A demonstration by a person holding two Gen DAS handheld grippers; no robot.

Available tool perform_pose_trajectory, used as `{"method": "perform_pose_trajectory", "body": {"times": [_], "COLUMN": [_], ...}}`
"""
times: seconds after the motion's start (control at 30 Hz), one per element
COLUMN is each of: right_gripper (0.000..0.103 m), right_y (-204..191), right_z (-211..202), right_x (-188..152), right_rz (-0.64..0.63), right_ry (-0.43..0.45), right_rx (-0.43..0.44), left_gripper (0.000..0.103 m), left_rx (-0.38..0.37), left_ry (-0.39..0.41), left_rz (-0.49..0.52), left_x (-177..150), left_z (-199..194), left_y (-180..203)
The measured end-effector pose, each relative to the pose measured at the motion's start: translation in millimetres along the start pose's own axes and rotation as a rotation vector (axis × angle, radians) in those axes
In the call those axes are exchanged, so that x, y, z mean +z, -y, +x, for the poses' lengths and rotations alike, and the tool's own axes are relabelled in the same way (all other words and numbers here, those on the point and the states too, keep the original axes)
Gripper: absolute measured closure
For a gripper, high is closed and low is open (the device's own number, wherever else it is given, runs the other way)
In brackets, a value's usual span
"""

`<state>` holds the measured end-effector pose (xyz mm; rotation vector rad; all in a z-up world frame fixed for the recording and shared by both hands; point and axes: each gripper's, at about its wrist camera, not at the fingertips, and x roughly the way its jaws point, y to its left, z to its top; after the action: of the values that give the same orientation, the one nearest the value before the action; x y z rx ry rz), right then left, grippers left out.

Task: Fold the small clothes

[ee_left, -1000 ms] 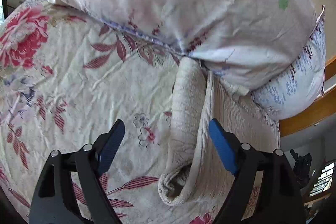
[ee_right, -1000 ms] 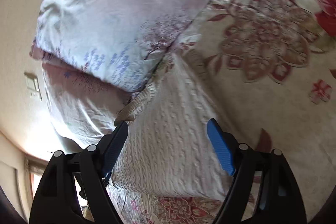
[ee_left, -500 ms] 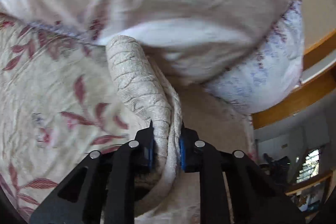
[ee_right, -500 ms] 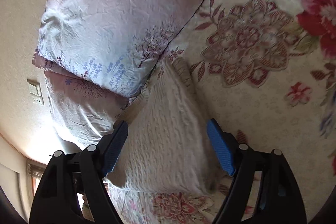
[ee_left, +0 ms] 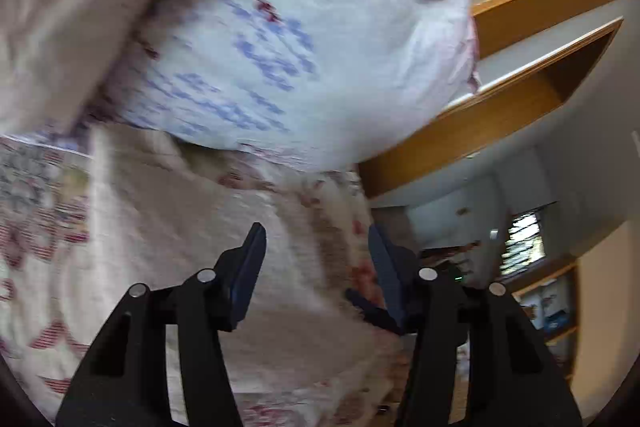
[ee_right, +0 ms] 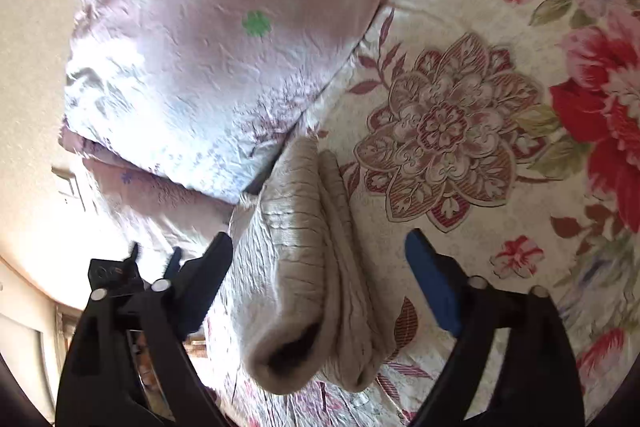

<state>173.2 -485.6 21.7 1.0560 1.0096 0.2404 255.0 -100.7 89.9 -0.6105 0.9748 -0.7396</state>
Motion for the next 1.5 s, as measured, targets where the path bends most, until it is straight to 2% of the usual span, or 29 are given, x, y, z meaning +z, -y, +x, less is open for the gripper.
{"method": "perform_pose_trajectory", "body": {"times": [0.07, 0.13, 0.3, 0.37, 0.4, 0.43, 0.47, 0.5, 0.57, 0.6, 0.7, 0.8, 0.87, 0.9, 0.93, 0.97, 1.0, 1.03, 1.07, 1.1, 1.17, 1.2, 1.23, 1.27, 1.37, 1.4, 1.43, 1.47, 1.5], "right_gripper": [0.013, 0.013, 0.012, 0.014, 0.018, 0.027, 0.052, 0.061, 0.065, 0.065, 0.066, 0.066, 0.061, 0.061, 0.061, 0.061, 0.061, 0.061, 0.060, 0.057, 0.058, 0.082, 0.088, 0.094, 0.095, 0.097, 0.103, 0.103, 0.103], "right_y": [0.3, 0.1, -13.0, -18.9, -20.8, -22.1, -21.3, -20.6, -27.2, -37.2, -70.5, -93.1, -101.3, -103.2, -101.5, -99.4, -96.4, -96.0, -97.1, -100.4, -108.2, -110.5, -114.6, -116.0, -101.0, -98.4, -95.6, -92.9, -88.5], "right_z": [12.7, 31.3, 78.7, 84.3, 86.6, 85.8, 86.7, 86.7, 80.6, 77.0, 73.5, 86.9, 104.7, 112.1, 112.9, 109.3, 99.0, 90.2, 85.7, 88.1, 108.0, 120.8, 126.1, 122.9, 105.8, 105.0, 104.6, 103.8, 96.0], "right_x": [3.6, 5.9, 1.2, -3.1, -6.1, -9.0, -13.8, -17.6, -26.8, -32.5, -51.5, -74.9, -83.7, -86.9, -86.1, -84.0, -80.3, -78.2, -78.4, -79.2, -86.2, -90.5, -94.6, -94.2, -85.0, -85.8, -87.5, -86.3, -88.1], "right_rz": [0.015, 0.028, -0.018, -0.044, -0.055, -0.068, -0.072, -0.056, -0.048, -0.072, -0.149, -0.213, -0.299, -0.347, -0.351, -0.329, -0.281, -0.255, -0.245, -0.245, -0.275, -0.316, -0.354, -0.375, -0.290, -0.287, -0.303, -0.324, -0.324], "right_ry": [-0.047, -0.108, -0.253, -0.253, -0.254, -0.240, -0.247, -0.247, -0.227, -0.221, -0.238, -0.285, -0.306, -0.281, -0.240, -0.208, -0.153, -0.110, -0.093, -0.114, -0.209, -0.256, -0.248, -0.197, -0.079, -0.065, -0.061, -0.058, -0.042], "right_rx": [0.017, 0.030, -0.012, -0.010, -0.017, -0.028, -0.038, -0.017, 0.053, 0.078, 0.155, 0.197, 0.069, -0.069, -0.168, -0.183, -0.150, -0.121, -0.092, -0.058, -0.065, -0.112, -0.148, -0.173, -0.247, -0.299, -0.388, -0.468, -0.508], "left_gripper": [0.042, 0.034, 0.026, 0.024, 0.022, 0.021, 0.022, 0.026, 0.045, 0.062, 0.066, 0.064, 0.053, 0.049, 0.050, 0.050, 0.047, 0.039, 0.034, 0.027, 0.016, 0.011, 0.008, 0.008, 0.008, 0.008, 0.008, 0.008, 0.008], "left_rx": [0.115, 0.187, 0.343, 0.346, 0.346, 0.340, 0.329, 0.318, 0.299, 0.266, 0.161, 0.183, 0.322, 0.423, 0.528, 0.588, 0.608, 0.615, 0.622, 0.629, 0.648, 0.654, 0.656, 0.655, 0.655, 0.651, 0.649, 0.649, 0.652], "left_ry": [-0.003, -0.037, -0.132, -0.152, -0.140, -0.127, -0.128, -0.134, -0.112, -0.102, -0.073, 0.001, 0.013, 0.026, 0.042, 0.052, 0.066, 0.085, 0.106, 0.128, 0.159, 0.167, 0.170, 0.166, 0.129, 0.114, 0.105, 0.099, 0.097], "left_rz": [0.033, 0.055, 0.129, 0.130, 0.130, 0.128, 0.115, 0.089, 0.051, 0.038, 0.065, 0.136, 0.183, 0.215, 0.238, 0.251, 0.256, 0.259, 0.266, 0.275, 0.296, 0.308, 0.319, 0.328, 0.319, 0.309, 0.302, 0.297, 0.293], "left_x": [-1.6, -12.7, -44.5, -56.6, -59.5, -66.1, -66.7, -66.3, -67.9, -66.0, -62.3, -69.8, -75.6, -80.7, -87.3, -94.0, -100.3, -107.6, -115.3, -126.3, -142.8, -147.0, -155.7, -163.5, -181.4, -186.8, -190.1, -194.1, -198.8], "left_z": [-8.7, -23.3, -3.0, 8.4, 13.9, 14.8, 20.5, 27.0, 23.2, 13.3, -37.8, -96.1, -112.2, -116.4, -121.0, -127.2, -136.9, -145.3, -154.3, -159.9, -163.8, -160.5, -161.0, -159.1, -146.1, -142.9, -139.1, -136.7, -134.1], "left_y": [-16.4, -38.4, -54.0, -57.4, -55.5, -57.2, -57.6, -58.9, -60.2, -60.9, -55.9, -58.4, -67.7, -71.7, -74.8, -77.2, -78.2, -77.9, -75.4, -74.2, -64.0, -57.4, -52.5, -48.6, -44.1, -45.7, -45.7, -46.5, -47.0]}}
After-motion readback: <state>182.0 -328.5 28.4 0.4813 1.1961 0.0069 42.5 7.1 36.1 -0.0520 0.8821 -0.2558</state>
